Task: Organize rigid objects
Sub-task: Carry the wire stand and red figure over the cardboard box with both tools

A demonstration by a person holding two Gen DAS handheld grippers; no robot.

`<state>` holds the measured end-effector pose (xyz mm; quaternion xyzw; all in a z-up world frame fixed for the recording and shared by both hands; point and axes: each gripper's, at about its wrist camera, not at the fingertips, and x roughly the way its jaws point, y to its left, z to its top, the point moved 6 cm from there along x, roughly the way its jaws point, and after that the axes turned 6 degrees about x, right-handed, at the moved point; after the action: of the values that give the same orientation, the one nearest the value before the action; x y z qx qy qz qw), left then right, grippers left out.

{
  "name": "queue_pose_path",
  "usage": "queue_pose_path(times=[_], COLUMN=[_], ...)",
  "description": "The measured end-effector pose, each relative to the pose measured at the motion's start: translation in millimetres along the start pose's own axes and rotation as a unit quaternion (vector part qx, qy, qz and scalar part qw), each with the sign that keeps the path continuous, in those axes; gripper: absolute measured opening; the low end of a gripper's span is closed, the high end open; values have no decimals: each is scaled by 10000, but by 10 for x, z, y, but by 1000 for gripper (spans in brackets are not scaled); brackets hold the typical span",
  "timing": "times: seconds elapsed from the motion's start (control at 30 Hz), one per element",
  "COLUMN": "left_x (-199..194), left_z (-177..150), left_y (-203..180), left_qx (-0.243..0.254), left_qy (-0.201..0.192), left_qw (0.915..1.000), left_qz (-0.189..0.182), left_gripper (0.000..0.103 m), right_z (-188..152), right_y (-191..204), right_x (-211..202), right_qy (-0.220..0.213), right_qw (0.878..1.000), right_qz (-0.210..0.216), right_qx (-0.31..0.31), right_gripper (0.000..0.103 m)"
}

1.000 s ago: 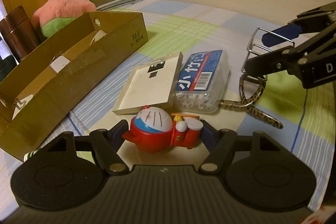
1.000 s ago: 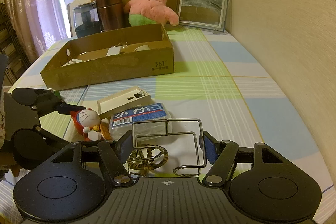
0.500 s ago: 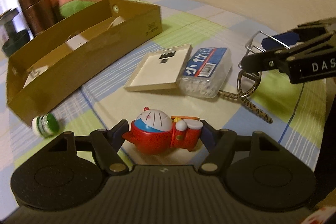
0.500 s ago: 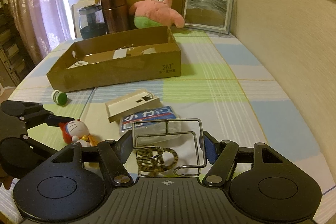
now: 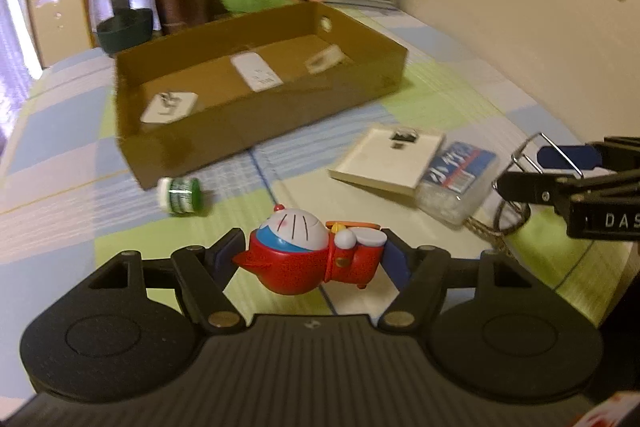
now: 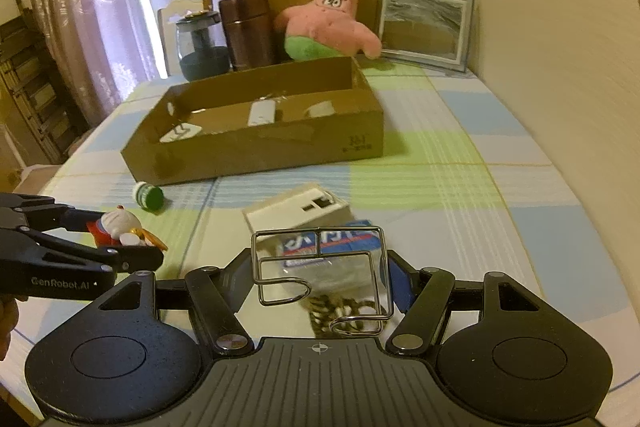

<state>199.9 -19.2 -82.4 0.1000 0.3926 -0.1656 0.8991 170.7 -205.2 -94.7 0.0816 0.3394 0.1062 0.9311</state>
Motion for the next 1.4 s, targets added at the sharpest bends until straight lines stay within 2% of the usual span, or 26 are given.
queue_pose_path(times=[0.4, 0.63, 1.4], left_x=[-265, -330, -32], left_z=[313, 489, 1070], left_y=[280, 382, 803], left_qx=[-384, -532, -597], left_qy=[-179, -266, -331], left_qw=[9981, 9970, 9961], left_qz=[448, 503, 555], left_gripper=[68, 68, 68], right_z=[336, 547, 1340], right_y=[224, 298, 351], right_x=[12, 85, 580], right_qy=[-79, -81, -37], right_qw=[9994, 9989, 9977], right_qz=[216, 297, 422], right_qx=[-246, -358, -533], right_gripper=[64, 64, 64])
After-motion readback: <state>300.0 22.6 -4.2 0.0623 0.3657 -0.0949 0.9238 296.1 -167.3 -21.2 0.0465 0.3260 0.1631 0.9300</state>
